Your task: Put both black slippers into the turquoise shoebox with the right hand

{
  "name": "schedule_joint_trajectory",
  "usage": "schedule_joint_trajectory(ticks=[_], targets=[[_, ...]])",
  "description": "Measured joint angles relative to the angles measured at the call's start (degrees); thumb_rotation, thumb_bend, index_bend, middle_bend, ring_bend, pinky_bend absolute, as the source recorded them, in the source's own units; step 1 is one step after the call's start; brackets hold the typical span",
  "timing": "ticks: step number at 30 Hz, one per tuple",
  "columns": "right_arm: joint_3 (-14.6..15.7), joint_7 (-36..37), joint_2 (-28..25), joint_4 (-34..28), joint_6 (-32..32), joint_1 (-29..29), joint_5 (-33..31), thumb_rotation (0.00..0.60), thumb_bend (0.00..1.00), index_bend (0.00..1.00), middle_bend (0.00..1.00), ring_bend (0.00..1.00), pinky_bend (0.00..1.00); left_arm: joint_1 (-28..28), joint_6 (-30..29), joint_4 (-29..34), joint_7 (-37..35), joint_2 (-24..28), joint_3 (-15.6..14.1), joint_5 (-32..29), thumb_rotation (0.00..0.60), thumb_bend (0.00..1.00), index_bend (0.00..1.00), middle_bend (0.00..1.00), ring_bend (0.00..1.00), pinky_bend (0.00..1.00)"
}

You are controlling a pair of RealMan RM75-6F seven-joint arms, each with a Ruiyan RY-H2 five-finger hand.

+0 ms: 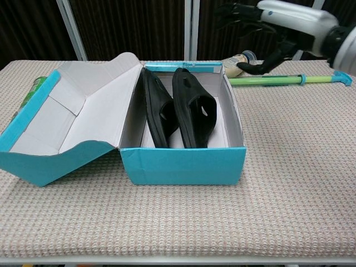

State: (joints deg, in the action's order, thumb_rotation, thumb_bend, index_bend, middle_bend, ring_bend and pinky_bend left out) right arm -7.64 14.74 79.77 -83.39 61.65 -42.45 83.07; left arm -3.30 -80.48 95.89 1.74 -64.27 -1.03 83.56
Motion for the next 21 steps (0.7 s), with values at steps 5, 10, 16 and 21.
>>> schedule_joint_trajectory(ticks=[5, 10, 16, 21], targets=[[2.11, -7.66, -3.37, -0.93, 10.70, 9.26, -1.04, 0.600, 0.30, 0.00, 0.07, 0.00, 0.13, 0.00, 0.00, 0.00, 0.00, 0.00, 0.00, 0.00, 0.600, 0.00, 0.16, 0.12, 0.00, 0.03], [5.55, -8.69, -6.71, -0.98, 18.75, 18.52, -1.29, 0.600, 0.30, 0.00, 0.05, 0.00, 0.10, 0.00, 0.00, 0.00, 0.00, 0.00, 0.00, 0.00, 0.600, 0.00, 0.16, 0.12, 0.00, 0.03], [9.63, -6.60, -9.06, 0.01, 24.89, 27.09, -0.12, 0.600, 0.30, 0.00, 0.02, 0.00, 0.05, 0.00, 0.00, 0.00, 0.00, 0.00, 0.00, 0.00, 0.600, 0.00, 0.16, 0.12, 0.00, 0.03], [11.13, -3.26, -8.91, 1.49, 29.16, 32.16, 1.29, 0.600, 0.30, 0.00, 0.02, 0.00, 0.05, 0.00, 0.00, 0.00, 0.00, 0.00, 0.00, 0.00, 0.600, 0.00, 0.16, 0.12, 0.00, 0.03]])
